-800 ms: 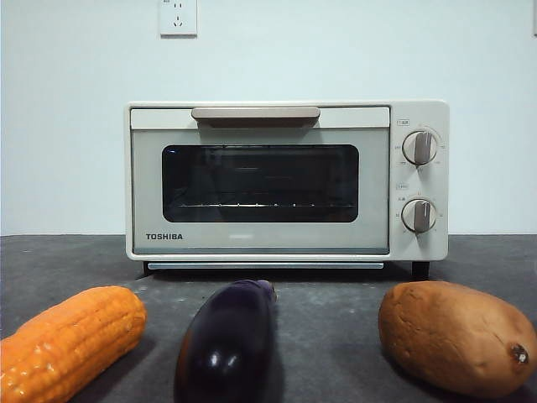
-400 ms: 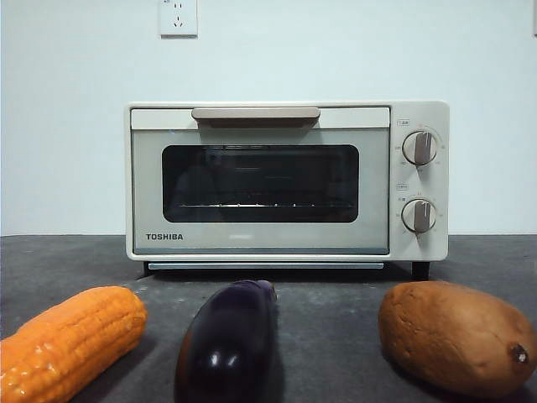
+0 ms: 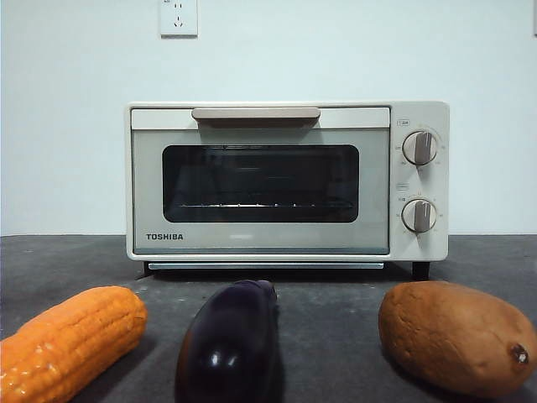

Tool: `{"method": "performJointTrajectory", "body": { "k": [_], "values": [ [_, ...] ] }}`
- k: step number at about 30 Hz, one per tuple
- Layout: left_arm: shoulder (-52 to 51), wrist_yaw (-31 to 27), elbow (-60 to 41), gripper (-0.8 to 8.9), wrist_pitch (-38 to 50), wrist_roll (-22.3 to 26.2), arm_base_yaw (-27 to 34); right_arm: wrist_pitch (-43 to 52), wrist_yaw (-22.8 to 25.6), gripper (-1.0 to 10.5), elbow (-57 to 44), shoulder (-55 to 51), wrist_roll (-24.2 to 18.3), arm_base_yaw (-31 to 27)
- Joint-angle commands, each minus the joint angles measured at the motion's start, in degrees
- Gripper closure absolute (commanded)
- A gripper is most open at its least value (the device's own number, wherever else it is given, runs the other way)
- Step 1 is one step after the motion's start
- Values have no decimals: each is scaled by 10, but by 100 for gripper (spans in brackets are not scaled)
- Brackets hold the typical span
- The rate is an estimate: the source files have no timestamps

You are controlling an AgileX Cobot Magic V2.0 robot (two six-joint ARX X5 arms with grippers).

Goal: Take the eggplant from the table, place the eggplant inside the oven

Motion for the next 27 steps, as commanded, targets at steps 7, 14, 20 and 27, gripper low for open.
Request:
{"method": "performJointTrajectory", "body": {
  "k": [7, 14, 20, 27],
  "values": [
    [103, 72, 100, 808, -25, 49, -3, -145, -161, 750, 145, 139, -48, 8],
    [134, 73, 116, 808, -24, 51, -19, -106, -299, 573, 149, 206, 14, 64],
    [135, 73, 116, 808, -24, 52, -29, -104, -200, 555, 149, 251, 28, 187],
    [136, 73, 116, 808, -25, 53, -30, -94, 1, 555, 149, 323, 73, 360]
  ]
}}
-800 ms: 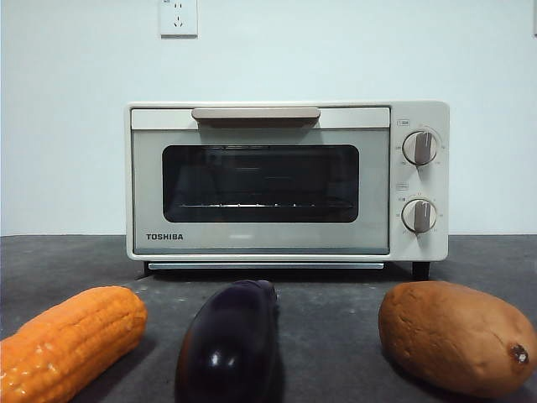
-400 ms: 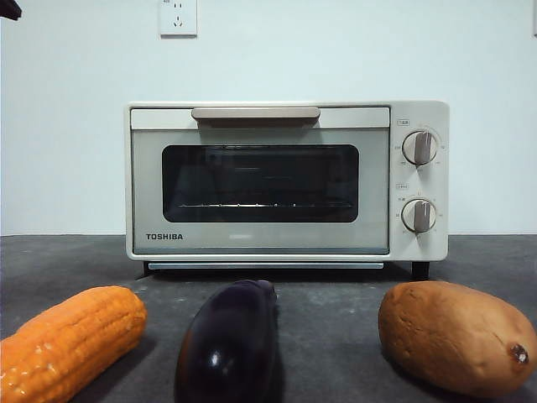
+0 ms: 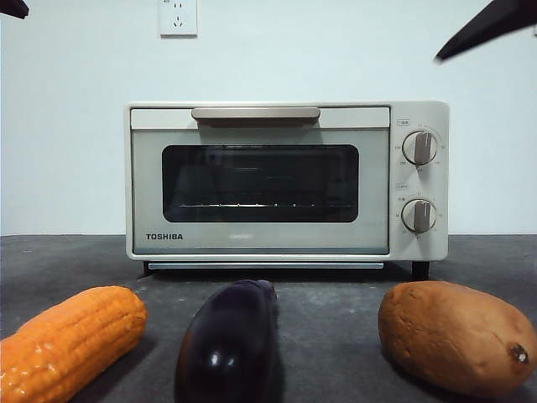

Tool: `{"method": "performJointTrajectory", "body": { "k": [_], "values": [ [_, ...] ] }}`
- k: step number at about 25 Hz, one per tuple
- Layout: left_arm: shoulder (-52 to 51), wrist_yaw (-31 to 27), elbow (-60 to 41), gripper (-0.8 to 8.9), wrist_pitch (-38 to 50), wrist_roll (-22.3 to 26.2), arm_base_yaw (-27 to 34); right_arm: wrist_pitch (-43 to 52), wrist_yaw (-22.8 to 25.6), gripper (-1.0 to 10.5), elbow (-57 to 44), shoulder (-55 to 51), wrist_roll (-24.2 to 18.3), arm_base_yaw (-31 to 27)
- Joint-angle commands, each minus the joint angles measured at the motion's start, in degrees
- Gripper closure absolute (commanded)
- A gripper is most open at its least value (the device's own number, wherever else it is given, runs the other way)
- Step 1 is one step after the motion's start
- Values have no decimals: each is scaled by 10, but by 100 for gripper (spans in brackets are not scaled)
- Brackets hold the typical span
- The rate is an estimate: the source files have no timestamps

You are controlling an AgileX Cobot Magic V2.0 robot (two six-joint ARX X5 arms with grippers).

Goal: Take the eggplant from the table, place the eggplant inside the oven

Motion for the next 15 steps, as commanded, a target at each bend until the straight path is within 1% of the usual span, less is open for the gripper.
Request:
{"method": "performJointTrajectory", "body": {
  "k": [1, 4, 6, 9, 11, 15],
  "values": [
    [5, 3, 13, 808, 4, 9, -2, 11, 67, 555, 8, 37, 36, 62],
    [5, 3, 13, 808, 4, 9, -2, 26, 99, 555, 9, 77, 61, 109],
    [5, 3, 13, 808, 3, 9, -2, 49, 126, 555, 9, 126, 85, 150],
    [5, 3, 13, 808, 4, 9, -2, 87, 160, 555, 9, 200, 114, 188],
    [5, 3, 13, 808, 4, 9, -2, 115, 172, 555, 9, 252, 134, 207],
    [5, 3, 13, 808, 3, 9, -2, 169, 172, 555, 10, 332, 163, 229]
  ]
}}
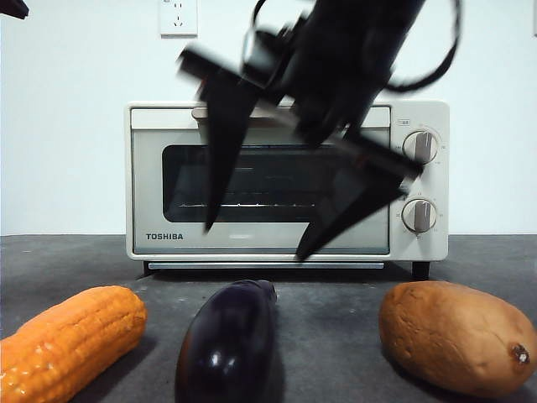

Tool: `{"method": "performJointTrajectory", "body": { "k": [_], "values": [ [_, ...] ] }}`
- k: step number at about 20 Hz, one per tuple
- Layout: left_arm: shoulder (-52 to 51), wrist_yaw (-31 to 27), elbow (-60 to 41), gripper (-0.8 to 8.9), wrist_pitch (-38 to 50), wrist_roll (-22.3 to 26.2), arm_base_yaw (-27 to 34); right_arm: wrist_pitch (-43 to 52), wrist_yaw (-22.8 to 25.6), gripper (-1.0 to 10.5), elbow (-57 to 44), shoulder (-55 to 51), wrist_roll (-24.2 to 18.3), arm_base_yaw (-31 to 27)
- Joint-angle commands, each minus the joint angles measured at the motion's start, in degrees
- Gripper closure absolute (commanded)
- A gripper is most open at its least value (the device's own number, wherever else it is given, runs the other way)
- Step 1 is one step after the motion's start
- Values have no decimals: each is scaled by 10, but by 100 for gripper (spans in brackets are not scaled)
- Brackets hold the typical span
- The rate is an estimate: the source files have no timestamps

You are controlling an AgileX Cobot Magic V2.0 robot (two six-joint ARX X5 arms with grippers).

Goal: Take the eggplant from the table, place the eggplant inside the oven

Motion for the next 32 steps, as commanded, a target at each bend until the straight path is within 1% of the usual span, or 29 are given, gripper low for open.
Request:
{"method": "performJointTrajectory", "body": {
  "k": [1, 4, 7, 8, 12, 13, 15, 16, 18, 22, 24, 25, 26, 28, 29, 31, 32],
  "values": [
    [5, 3, 13, 808, 3, 6, -2, 22, 3, 555, 10, 37, 27, 12],
    [5, 3, 13, 808, -6, 18, -2, 37, 2, 556, 10, 70, 31, 13],
    [6, 3, 13, 807, -8, 19, -2, 38, 1, 596, 10, 90, 36, 13],
    [6, 3, 13, 808, -8, 19, -2, 39, 3, 619, 10, 90, 39, 14],
    [6, 3, 13, 808, -8, 19, -2, 42, 1, 796, 10, 90, 42, 19],
    [6, 3, 13, 808, -8, 19, -2, 40, 0, 823, 11, 90, 42, 19],
    [6, 3, 13, 808, -8, 19, -2, 8, 0, 826, 25, 84, 37, 19],
    [6, 3, 13, 808, -8, 19, -2, -23, 1, 826, 40, 74, 19, 19],
    [7, 3, 13, 808, -7, 19, -6, -104, 3, 826, 82, 43, -46, 19],
    [49, 3, 30, 808, 3, 26, -46, -288, 5, 826, 180, -45, -231, 19],
    [93, 2, 50, 808, 7, 37, -84, -354, 6, 826, 208, -99, -292, 19],
    [120, -2, 68, 808, 6, 47, -104, -379, 16, 826, 214, -128, -316, 19],
    [140, -8, 83, 808, 5, 52, -119, -394, 29, 826, 215, -150, -331, 19],
    [189, -25, 127, 808, 2, 69, -152, -420, 81, 826, 215, -194, -343, 19],
    [219, -40, 156, 808, -5, 82, -172, -426, 115, 826, 215, -217, -351, 18],
    [276, -67, 214, 808, -15, 101, -205, -420, 174, 826, 215, -256, -351, 18],
    [307, -73, 245, 808, -23, 112, -218, -416, 193, 826, 215, -273, -348, 18]
  ]
}}
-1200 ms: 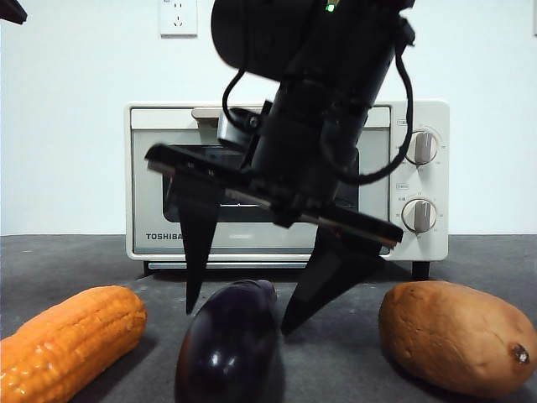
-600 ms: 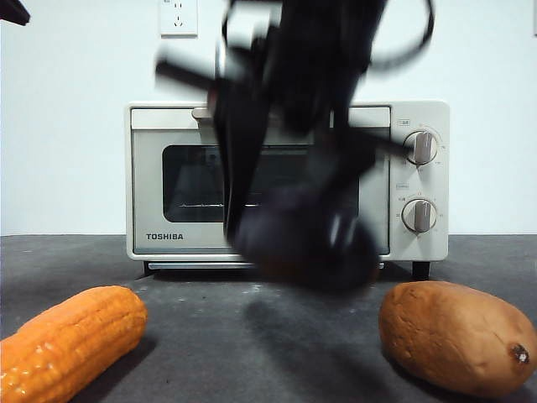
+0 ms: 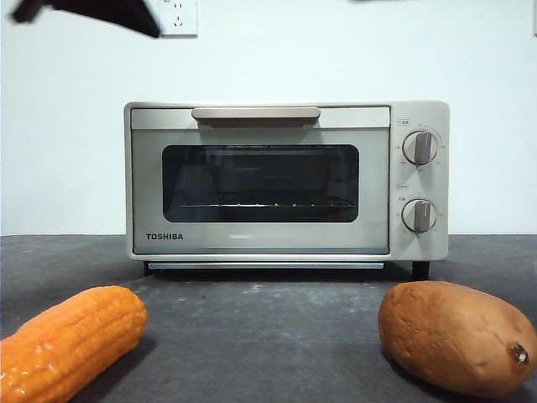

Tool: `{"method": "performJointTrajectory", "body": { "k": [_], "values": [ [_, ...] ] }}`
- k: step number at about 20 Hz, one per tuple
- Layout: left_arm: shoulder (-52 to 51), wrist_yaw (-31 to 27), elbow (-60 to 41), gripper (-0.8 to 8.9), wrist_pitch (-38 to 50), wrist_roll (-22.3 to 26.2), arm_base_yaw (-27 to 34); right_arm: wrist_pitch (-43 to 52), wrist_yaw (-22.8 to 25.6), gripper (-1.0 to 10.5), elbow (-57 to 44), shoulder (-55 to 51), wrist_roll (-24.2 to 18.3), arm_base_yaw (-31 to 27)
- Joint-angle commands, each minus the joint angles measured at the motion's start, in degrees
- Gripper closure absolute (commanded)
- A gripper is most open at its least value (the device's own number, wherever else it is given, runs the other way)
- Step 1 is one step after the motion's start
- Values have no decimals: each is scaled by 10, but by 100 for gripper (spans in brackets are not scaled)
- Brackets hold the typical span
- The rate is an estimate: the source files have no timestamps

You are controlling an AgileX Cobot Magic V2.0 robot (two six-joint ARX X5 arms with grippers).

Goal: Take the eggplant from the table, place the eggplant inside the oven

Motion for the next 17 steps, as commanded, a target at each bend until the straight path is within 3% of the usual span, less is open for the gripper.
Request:
{"method": "performJointTrajectory", "body": {
  "k": [1, 7, 17],
  "values": [
    [72, -10, 75, 808, -12, 41, -25, 8, 31, 826, 13, -28, -1, 6],
    [210, -50, 195, 808, -66, 74, -63, -2, 48, 826, 13, -112, 12, 6],
    [257, -78, 199, 808, -84, 116, -69, -11, 48, 826, 13, -180, 27, 6]
  ]
}}
